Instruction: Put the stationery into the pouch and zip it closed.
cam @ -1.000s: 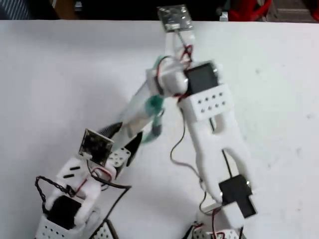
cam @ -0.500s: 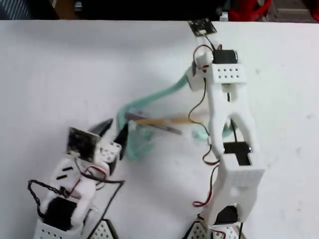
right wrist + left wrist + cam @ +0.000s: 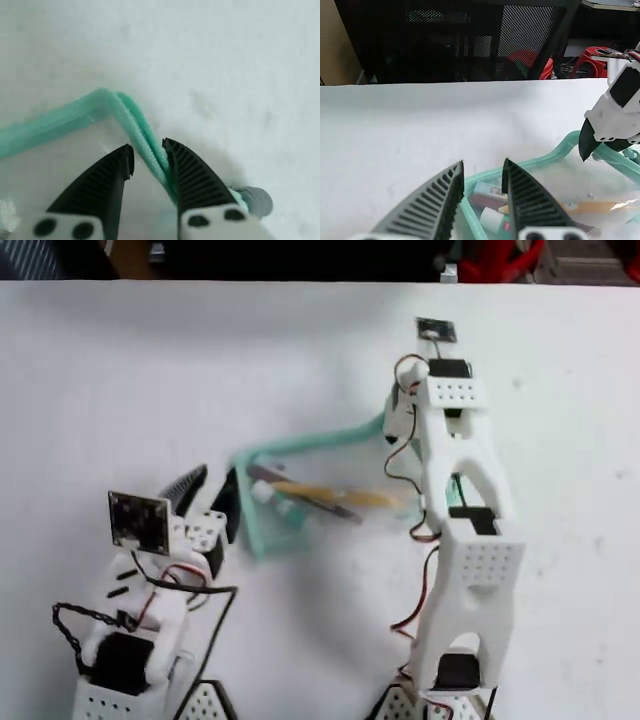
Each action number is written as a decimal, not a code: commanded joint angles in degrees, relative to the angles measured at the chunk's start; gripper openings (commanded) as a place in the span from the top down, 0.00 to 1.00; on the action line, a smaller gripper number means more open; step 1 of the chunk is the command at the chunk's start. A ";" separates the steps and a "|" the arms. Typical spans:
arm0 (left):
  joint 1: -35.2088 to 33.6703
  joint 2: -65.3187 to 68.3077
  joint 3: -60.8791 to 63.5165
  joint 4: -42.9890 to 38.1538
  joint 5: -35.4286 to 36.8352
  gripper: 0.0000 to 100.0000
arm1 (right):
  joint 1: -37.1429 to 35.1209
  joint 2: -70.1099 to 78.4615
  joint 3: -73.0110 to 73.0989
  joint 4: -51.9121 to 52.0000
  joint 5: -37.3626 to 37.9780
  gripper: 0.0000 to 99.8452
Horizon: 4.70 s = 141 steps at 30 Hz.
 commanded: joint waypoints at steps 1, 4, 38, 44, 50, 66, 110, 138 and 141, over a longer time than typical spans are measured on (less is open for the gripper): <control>1.54 -0.04 1.32 -3.78 -1.23 0.86 | 4.88 0.92 -0.70 -3.21 -9.76 0.98; 2.42 -0.04 2.81 -5.71 -4.31 0.86 | 5.76 1.71 -0.44 -3.12 -12.75 0.98; -0.13 60.53 -23.12 -9.41 -6.51 0.86 | 1.36 0.31 2.02 -0.92 0.09 0.75; -1.89 64.04 -23.91 -12.31 -6.42 0.86 | 1.80 0.31 1.93 -0.84 0.26 0.75; -1.98 64.13 -23.91 -12.31 -6.42 0.86 | 2.68 0.31 -2.29 0.31 7.65 0.61; -2.07 63.96 -24.00 -11.78 -6.33 0.86 | 5.67 -4.53 -36.40 25.89 12.13 0.61; -10.51 -0.40 -20.40 19.08 -14.07 0.86 | -11.47 -112.66 53.27 13.32 18.46 0.97; -13.76 -0.40 7.47 2.37 -24.97 0.94 | -11.12 -141.67 116.04 -34.59 18.20 0.97; -15.69 -0.40 11.08 1.32 -24.97 0.94 | -11.12 -141.41 121.23 -40.04 18.02 0.97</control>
